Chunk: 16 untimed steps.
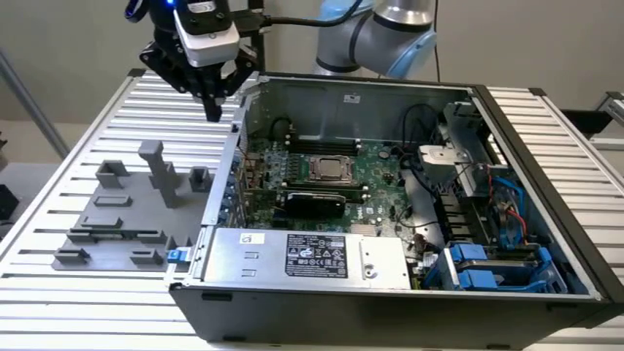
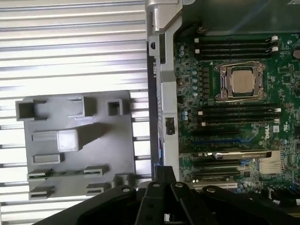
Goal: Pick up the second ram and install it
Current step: 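Reach for the second ram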
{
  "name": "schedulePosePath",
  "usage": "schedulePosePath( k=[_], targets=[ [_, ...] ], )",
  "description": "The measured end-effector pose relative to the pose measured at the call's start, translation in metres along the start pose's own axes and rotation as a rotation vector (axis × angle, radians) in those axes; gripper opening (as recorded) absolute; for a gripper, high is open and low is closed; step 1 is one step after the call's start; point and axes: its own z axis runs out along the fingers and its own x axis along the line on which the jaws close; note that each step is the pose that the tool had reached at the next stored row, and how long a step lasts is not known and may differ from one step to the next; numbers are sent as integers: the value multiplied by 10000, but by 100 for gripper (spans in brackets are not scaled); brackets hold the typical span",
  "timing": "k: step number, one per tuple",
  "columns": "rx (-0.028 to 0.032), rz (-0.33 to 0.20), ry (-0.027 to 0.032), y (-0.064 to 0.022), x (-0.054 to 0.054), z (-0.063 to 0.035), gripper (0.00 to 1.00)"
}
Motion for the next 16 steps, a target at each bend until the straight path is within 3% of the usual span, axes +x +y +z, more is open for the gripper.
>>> schedulePosePath(
  k=[16],
  targets=[
    [36,-3,-7,-232,711,-22,0]
  ],
)
